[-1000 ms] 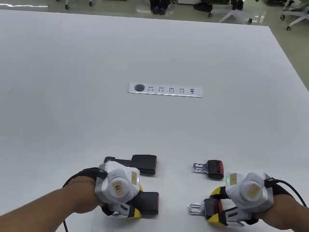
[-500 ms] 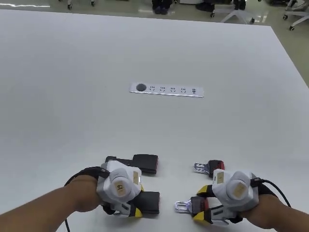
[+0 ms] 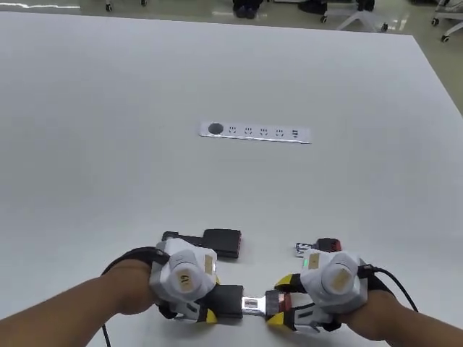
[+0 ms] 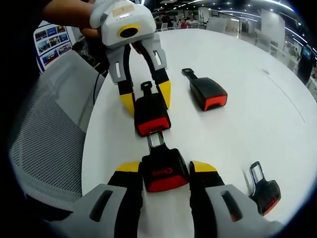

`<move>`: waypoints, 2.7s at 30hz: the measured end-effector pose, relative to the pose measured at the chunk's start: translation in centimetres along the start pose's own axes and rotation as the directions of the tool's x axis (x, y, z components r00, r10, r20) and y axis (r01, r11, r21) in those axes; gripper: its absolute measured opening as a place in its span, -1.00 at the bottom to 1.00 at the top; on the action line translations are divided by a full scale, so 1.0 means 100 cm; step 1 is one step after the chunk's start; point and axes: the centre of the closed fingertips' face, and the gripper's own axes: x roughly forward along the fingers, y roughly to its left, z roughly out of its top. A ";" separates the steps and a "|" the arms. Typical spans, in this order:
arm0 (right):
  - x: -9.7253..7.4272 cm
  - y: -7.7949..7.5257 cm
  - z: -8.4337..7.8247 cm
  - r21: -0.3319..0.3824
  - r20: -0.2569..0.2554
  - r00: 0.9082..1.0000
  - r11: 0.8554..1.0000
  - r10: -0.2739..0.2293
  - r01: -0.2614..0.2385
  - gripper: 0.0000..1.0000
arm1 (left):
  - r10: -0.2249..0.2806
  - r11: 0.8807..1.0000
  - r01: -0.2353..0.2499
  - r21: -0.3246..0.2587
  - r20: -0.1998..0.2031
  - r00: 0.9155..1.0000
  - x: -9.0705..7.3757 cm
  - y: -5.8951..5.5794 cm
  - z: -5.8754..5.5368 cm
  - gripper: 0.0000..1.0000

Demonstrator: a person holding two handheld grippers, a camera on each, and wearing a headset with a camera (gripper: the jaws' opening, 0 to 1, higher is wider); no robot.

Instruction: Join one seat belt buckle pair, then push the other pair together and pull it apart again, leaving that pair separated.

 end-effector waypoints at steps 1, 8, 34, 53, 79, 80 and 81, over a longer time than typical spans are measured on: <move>-0.001 0.000 0.000 0.005 0.002 1.000 1.000 0.000 0.000 -0.31 | 0.000 1.000 0.000 0.000 -0.001 1.000 0.000 0.000 0.000 -0.32; 0.005 0.001 0.010 0.014 0.022 1.000 1.000 0.003 -0.003 -0.31 | 0.002 1.000 -0.002 0.003 -0.003 1.000 -0.002 -0.003 0.002 -0.32; 0.019 0.008 0.022 -0.003 0.053 0.999 1.000 -0.002 0.002 -0.33 | -0.039 0.996 0.041 0.075 -0.038 0.999 -0.003 -0.002 -0.002 -0.33; 0.035 0.017 0.034 -0.040 0.049 0.999 0.999 0.018 -0.016 -0.35 | -0.046 0.994 0.050 0.102 -0.044 0.998 -0.001 0.000 -0.006 -0.32; 0.033 0.019 0.029 -0.121 0.002 0.999 0.992 0.044 -0.043 -0.35 | -0.037 0.996 0.035 0.079 0.023 0.999 -0.004 -0.006 -0.007 -0.32; 0.033 0.018 0.029 -0.123 0.005 0.999 0.991 0.045 -0.044 -0.35 | -0.037 0.996 0.035 0.081 0.025 0.999 -0.004 -0.006 -0.007 -0.32; 0.033 0.018 0.029 -0.124 0.008 0.999 0.991 0.045 -0.044 -0.35 | -0.036 0.996 0.033 0.081 0.034 0.999 -0.005 -0.006 -0.007 -0.32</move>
